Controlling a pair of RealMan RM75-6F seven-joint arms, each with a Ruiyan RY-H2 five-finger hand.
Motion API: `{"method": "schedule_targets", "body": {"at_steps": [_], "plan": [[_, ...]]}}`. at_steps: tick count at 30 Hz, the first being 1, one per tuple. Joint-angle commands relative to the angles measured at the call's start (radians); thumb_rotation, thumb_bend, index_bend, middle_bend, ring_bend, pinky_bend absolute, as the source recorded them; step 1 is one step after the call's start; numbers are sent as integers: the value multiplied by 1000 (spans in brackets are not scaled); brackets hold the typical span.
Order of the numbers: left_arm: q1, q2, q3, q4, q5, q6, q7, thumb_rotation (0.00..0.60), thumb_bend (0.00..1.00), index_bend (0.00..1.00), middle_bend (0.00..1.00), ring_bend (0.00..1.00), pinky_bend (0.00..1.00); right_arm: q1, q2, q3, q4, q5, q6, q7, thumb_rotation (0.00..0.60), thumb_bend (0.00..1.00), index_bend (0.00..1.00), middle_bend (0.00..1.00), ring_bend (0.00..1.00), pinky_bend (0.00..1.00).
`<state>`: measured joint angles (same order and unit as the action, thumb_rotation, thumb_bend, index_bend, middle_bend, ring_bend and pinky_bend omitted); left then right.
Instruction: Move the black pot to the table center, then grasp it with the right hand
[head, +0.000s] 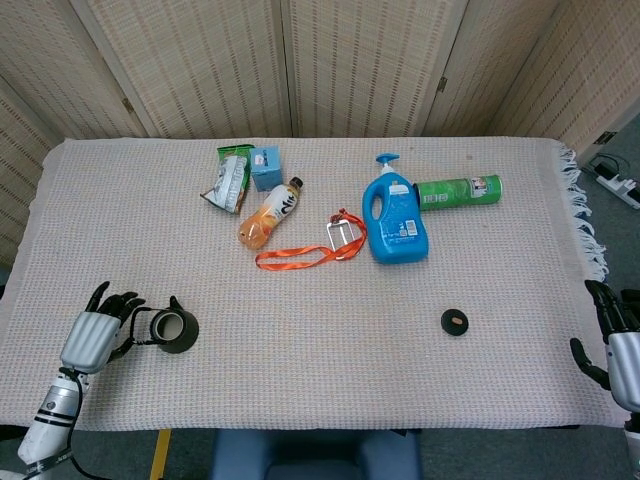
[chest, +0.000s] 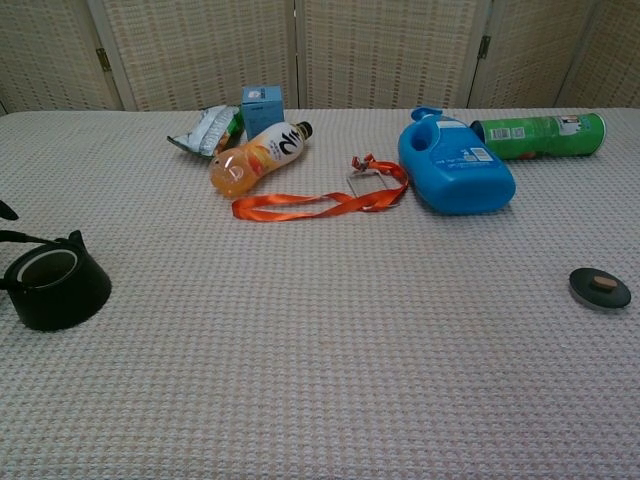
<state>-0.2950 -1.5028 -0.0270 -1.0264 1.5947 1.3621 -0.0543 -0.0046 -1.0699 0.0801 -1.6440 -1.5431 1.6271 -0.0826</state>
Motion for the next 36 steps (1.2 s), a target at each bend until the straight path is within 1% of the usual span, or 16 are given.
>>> {"method": "schedule_targets", "body": {"at_steps": [1,7,12,17,30,32,36], "plan": [[-12,-29,-5,28,8,16,-52,600,229,287,212,248,78,0,0,0,-2,1,-2,0,600,379,44,150,315,243],[-30,-58,-6,65,27,44,-118,600,237,363,251,284,85,-2,0,1,-5,2,0,1,600,379,44,150,315,243],[-45,-60,-1,62,46,64,-144,600,256,400,268,297,87,0,1,3,-6,2,-2,2,600,379,44,150,314,243],[-62,-51,6,27,61,64,-130,600,290,419,277,304,84,3,-2,4,-2,2,-7,7,600,379,44,150,314,243],[-107,-21,16,-66,106,71,-75,600,432,525,307,327,94,0,-3,6,8,6,-7,25,600,379,44,150,314,243],[-114,-20,16,-70,111,72,-72,600,459,540,324,339,98,0,-4,6,11,5,-7,26,600,379,44,150,314,243],[-128,-22,19,-73,120,66,-67,600,482,556,412,389,126,0,-6,6,15,6,-8,31,600,379,44,150,314,243]]}}
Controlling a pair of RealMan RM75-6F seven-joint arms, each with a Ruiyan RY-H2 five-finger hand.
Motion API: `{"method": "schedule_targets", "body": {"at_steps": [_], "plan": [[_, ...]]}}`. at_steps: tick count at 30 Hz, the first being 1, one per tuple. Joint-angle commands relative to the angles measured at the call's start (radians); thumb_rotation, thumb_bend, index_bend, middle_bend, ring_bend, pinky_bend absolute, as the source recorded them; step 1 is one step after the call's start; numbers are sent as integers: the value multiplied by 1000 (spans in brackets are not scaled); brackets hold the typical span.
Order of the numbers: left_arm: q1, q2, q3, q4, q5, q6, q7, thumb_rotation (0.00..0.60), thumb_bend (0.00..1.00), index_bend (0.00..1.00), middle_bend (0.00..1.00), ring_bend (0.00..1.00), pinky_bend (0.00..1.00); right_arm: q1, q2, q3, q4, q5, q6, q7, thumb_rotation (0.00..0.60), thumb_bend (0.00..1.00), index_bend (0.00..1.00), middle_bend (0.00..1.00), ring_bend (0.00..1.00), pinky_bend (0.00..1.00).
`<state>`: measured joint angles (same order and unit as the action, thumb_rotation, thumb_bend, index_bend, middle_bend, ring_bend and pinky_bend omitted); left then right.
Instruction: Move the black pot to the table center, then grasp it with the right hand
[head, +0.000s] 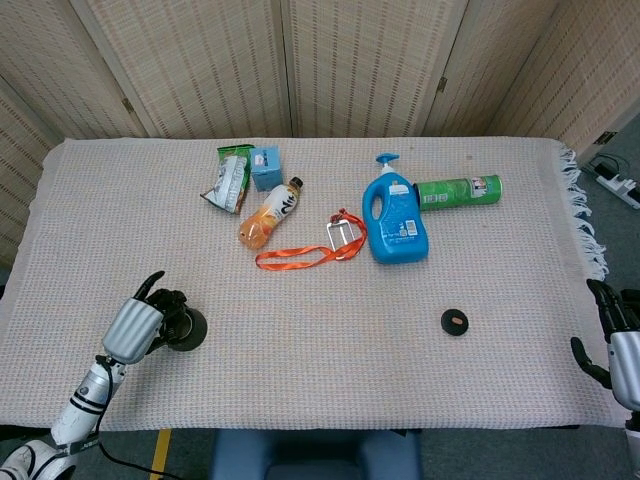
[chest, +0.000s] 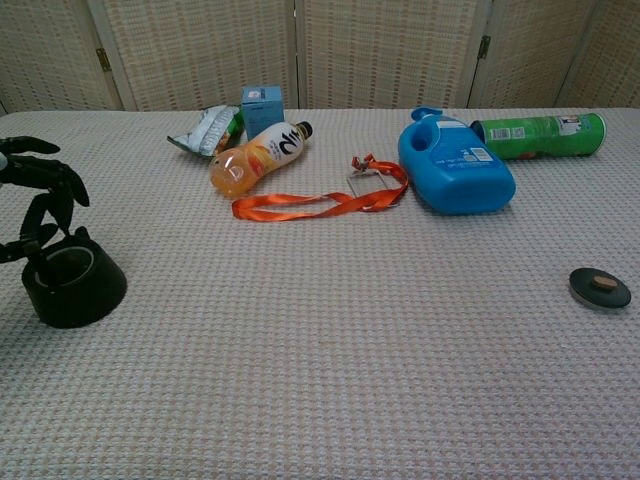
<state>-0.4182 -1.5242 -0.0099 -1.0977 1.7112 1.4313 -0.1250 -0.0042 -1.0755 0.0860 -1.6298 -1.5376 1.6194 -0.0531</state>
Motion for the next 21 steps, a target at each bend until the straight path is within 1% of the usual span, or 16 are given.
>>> {"method": "schedule_targets", "body": {"at_steps": [1,10,15,21], "plan": [[-8,-1,3,-2,7,-2,4,600,482,560,427,401,130,-1,-1,-1,2,1,-1,2,600,379,44,150,314,243],[-49,-12,-1,-2,34,0,9,600,485,631,530,493,153,-5,-4,-2,11,3,3,14,600,378,44,150,314,243],[-69,-4,-6,-27,42,-2,19,600,492,658,531,498,152,-10,-5,-3,18,6,7,22,600,379,44,150,314,243],[-88,9,-12,-69,29,-26,19,600,530,680,531,496,152,-12,-10,-4,26,9,3,31,600,379,44,150,315,243]]}}
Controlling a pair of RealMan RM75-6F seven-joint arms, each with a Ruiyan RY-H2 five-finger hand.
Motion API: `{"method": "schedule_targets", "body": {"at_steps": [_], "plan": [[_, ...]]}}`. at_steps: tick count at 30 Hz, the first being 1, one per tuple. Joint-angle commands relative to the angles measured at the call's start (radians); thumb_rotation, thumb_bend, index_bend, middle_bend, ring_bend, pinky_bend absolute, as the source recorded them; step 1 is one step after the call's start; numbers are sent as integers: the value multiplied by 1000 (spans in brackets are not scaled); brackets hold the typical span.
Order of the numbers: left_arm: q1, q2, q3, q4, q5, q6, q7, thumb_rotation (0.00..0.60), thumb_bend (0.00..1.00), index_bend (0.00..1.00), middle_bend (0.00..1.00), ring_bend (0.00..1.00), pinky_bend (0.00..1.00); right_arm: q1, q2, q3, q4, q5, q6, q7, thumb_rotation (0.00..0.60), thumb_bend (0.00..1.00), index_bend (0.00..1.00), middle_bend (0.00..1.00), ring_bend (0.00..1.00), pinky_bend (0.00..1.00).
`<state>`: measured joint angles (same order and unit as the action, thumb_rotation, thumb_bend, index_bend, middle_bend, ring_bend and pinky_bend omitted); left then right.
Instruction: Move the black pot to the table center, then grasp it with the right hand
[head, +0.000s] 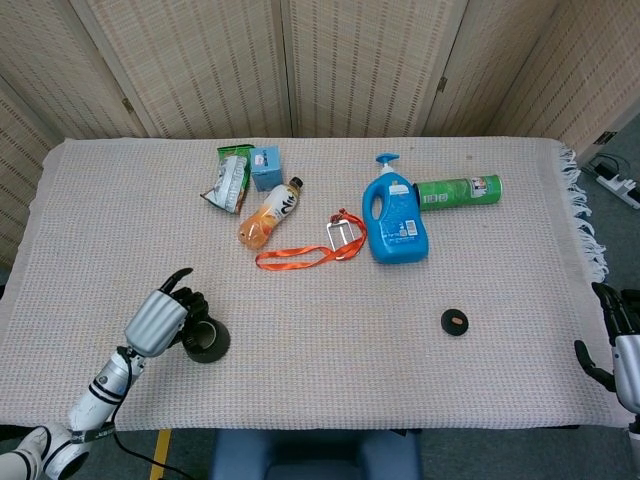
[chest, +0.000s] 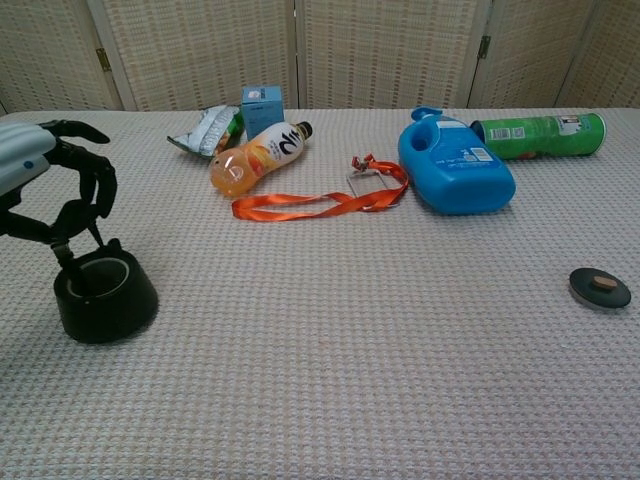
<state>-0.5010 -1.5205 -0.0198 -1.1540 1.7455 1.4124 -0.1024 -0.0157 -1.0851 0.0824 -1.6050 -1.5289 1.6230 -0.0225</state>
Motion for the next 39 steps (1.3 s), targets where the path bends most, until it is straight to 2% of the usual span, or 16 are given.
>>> {"method": "schedule_targets", "body": {"at_steps": [1,9,18,28,39], "plan": [[-8,8,-5,-22,-10,-9,-9,600,540,684,531,496,152,0,-1,0,2,1,-1,2,600,379,44,150,315,243],[-30,24,-25,-89,-24,-13,-45,600,593,705,531,497,152,-2,-2,1,5,2,0,4,600,379,44,150,314,243],[-109,-8,-58,-146,4,-54,2,600,595,706,531,495,151,-10,7,2,-1,-1,14,1,600,379,44,150,314,243],[-242,-116,-111,-168,0,-167,47,600,595,706,531,491,148,-24,10,-4,-2,-2,26,9,600,379,46,150,313,243],[-393,-260,-198,-101,-65,-288,81,600,595,699,531,481,145,-25,11,-4,10,2,17,28,600,379,46,150,314,243]]}}
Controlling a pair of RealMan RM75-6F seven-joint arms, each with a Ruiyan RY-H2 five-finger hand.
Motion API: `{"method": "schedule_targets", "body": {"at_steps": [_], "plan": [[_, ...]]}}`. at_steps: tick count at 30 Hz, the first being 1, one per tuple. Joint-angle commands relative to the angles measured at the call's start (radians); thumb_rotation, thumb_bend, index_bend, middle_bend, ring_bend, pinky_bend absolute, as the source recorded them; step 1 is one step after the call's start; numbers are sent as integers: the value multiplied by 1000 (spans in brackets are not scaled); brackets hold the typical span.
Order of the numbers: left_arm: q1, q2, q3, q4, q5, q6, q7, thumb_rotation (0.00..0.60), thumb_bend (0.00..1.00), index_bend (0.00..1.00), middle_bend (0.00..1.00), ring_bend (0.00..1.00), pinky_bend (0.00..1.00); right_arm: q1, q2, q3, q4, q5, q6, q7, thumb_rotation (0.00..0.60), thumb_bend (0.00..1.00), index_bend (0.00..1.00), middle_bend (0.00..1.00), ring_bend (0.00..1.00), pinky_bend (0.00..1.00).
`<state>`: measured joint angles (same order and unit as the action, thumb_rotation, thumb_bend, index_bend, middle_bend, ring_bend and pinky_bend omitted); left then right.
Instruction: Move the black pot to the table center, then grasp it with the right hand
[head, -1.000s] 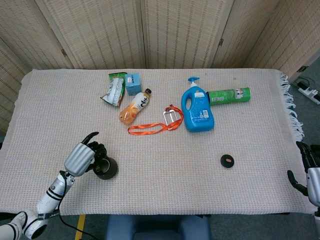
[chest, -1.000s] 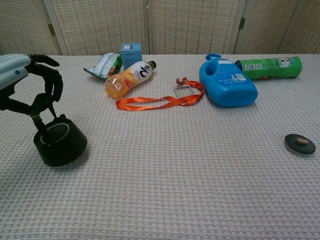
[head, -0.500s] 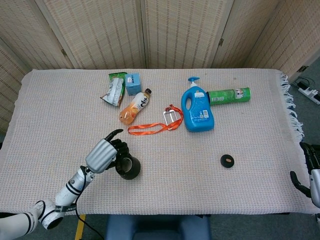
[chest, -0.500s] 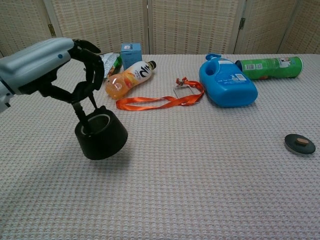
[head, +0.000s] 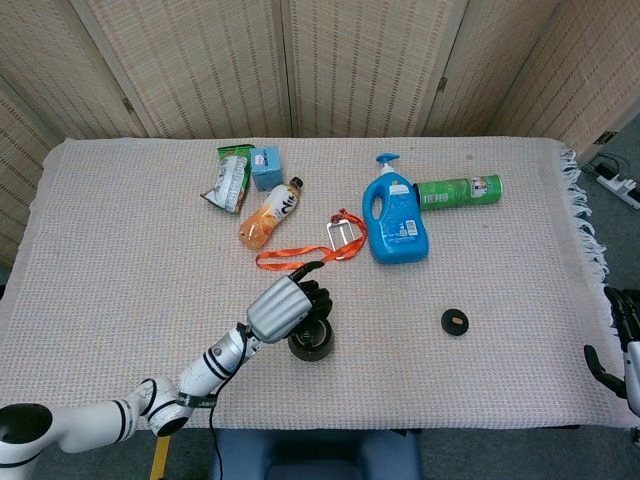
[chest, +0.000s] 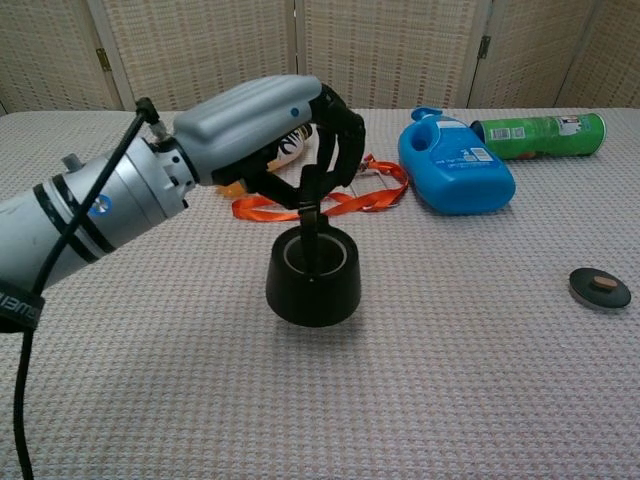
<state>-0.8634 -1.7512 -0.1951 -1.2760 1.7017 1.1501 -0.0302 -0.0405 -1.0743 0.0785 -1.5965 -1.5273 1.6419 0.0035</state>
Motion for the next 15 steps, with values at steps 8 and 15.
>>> {"method": "schedule_targets", "body": {"at_steps": [8,15], "plan": [[-119,-110,-64,93,-78,-100,47,600,594,684,531,472,142,-3,-1,1,18,8,-4,21,600,379,45,150,313,243],[-188,-191,-83,190,-121,-150,58,600,594,670,531,469,137,-3,2,5,29,19,-12,37,600,379,46,150,313,243]]}}
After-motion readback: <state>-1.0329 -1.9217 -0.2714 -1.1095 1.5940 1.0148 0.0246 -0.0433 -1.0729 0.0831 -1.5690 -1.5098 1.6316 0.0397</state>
